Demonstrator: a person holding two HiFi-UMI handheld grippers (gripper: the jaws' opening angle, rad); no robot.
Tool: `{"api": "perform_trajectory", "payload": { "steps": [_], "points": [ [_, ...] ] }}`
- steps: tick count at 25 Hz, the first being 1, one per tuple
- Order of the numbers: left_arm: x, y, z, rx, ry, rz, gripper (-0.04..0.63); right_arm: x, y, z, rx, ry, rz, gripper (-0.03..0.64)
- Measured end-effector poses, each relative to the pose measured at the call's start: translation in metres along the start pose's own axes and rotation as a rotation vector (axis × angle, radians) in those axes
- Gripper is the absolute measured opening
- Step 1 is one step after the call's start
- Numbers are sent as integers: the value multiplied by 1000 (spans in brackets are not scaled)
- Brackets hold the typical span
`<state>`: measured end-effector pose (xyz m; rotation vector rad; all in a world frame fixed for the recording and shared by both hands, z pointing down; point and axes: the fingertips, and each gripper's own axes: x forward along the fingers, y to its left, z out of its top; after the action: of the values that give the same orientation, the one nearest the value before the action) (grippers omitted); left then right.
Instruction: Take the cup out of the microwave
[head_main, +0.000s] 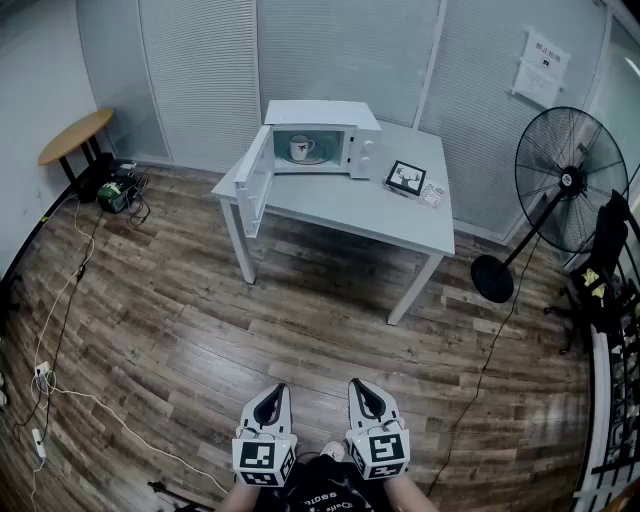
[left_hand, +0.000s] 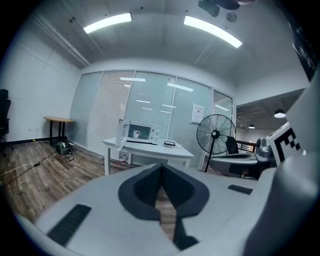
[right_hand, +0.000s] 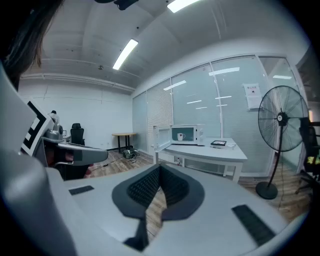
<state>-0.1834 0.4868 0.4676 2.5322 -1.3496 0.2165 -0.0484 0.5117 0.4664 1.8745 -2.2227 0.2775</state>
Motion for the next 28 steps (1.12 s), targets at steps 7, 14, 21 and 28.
{"api": "perform_trajectory", "payload": {
  "steps": [7,14,21,28],
  "points": [
    [9,-13,3,10,-18,21,6,-1,-16,0,-13,-6,16,3],
    [19,-27,3,-23,-30,47,6,-5,-38,5,29,-39,38,4],
    [32,-37,-6,-32,-18,79,6,-6,-58,-8,46,-17,63,5],
    [65,-36,-9,-36,-3,52,6,15,-70,-12,46,7,63,5]
  ]
}}
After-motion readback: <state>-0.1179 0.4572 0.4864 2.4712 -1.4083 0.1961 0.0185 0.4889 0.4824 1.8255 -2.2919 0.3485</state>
